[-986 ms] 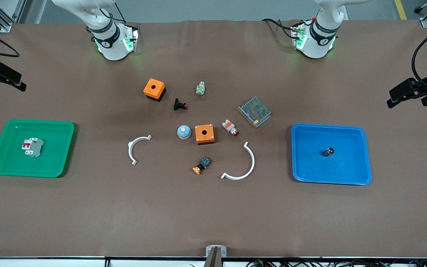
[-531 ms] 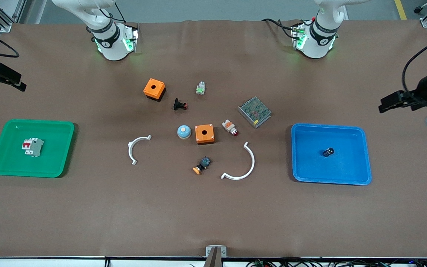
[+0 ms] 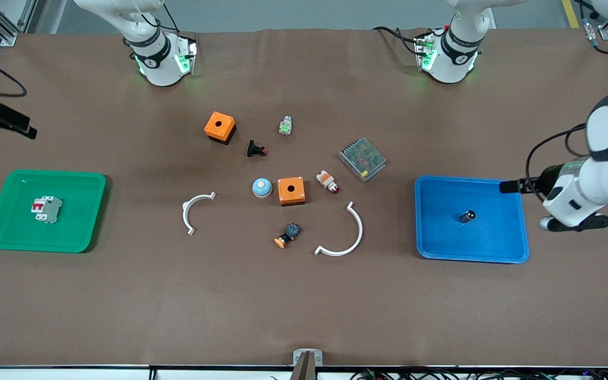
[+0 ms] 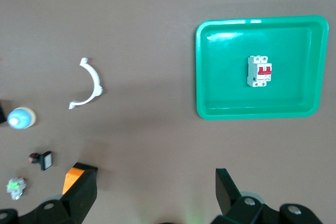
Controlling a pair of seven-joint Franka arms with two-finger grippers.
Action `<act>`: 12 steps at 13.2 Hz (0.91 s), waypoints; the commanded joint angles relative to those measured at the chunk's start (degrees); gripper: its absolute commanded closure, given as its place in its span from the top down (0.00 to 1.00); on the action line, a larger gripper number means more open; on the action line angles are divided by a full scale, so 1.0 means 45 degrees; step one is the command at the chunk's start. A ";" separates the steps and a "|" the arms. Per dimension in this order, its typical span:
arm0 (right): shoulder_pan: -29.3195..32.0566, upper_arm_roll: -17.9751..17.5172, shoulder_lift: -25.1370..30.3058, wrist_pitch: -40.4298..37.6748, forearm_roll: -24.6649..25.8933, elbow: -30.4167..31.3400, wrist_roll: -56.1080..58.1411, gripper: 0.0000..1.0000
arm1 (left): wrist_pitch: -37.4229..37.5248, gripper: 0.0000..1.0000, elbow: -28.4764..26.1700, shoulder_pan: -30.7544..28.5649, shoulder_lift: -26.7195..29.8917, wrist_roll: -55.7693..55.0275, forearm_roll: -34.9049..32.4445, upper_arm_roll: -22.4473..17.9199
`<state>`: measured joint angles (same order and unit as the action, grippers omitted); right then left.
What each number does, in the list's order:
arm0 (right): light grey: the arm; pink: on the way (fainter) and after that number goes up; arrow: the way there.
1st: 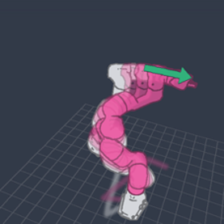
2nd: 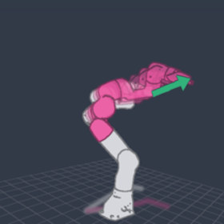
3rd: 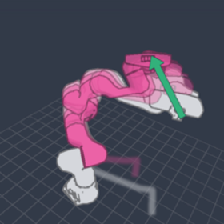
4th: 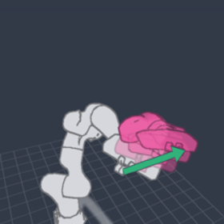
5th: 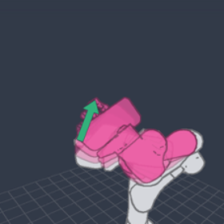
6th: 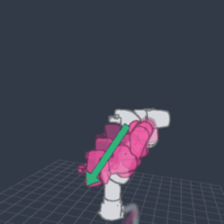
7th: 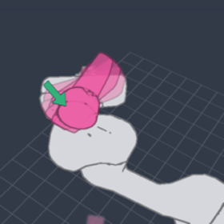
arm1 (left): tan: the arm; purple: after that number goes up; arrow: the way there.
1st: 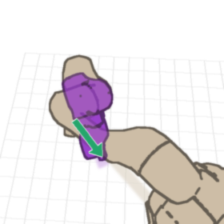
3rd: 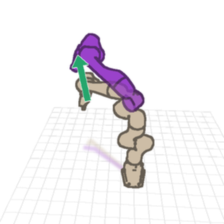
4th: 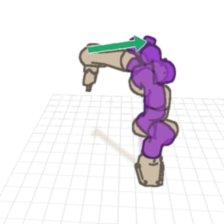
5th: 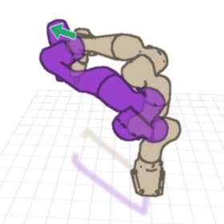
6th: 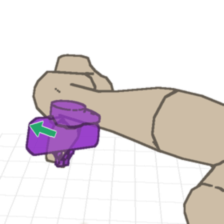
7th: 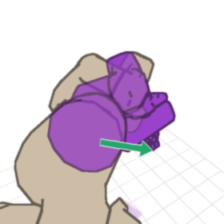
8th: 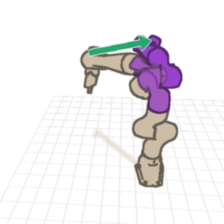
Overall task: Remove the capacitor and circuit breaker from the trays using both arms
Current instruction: 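Lower the left gripper to the capacitor while the right gripper reaches the breaker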
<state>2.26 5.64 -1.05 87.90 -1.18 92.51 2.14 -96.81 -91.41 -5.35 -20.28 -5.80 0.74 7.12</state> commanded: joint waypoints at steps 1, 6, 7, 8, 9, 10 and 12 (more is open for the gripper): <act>0.0687 -0.0081 -0.1520 0.0910 0.0241 -0.0538 0.0324 1.00 | -0.2752 1.00 -0.2141 0.0037 0.0367 0.0019 -0.0046 0.0000; 0.2656 -0.0101 -0.3884 0.3565 0.0906 -0.0362 0.1997 1.00 | -0.5668 1.00 -0.3299 0.0135 -0.0726 0.0000 -0.0066 0.0020; 0.3086 -0.0120 -0.4217 0.4229 0.0906 -0.0226 0.2779 1.00 | -0.6312 1.00 -0.3668 0.0154 -0.0727 0.0000 -0.0066 0.0020; 0.3323 -0.0120 -0.4414 0.4796 0.0906 -0.0012 0.3057 1.00 | -0.6879 1.00 -0.4078 0.0193 -0.0746 0.0000 -0.0085 0.0020; 0.3596 -0.0120 -0.4570 0.5459 0.0887 0.0396 0.3273 1.00 | -0.7290 1.00 -0.4333 0.0232 -0.0824 -0.0020 -0.0105 0.0020; 0.3850 -0.0120 -0.4727 0.6317 0.0867 0.0922 0.3604 1.00 | -0.7662 1.00 -0.4471 0.0252 -0.0979 -0.0020 -0.0202 0.0039; 0.4319 -0.0140 -0.5175 0.7356 0.0480 0.1550 0.4268 1.00 | -0.8502 1.00 -0.4900 0.0291 -0.1176 -0.0059 -0.0261 0.0039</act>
<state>19.72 6.02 -23.71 117.52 1.86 96.57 18.84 -131.63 -111.09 -4.21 -25.77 -5.80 0.60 7.21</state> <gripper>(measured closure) 0.000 0.000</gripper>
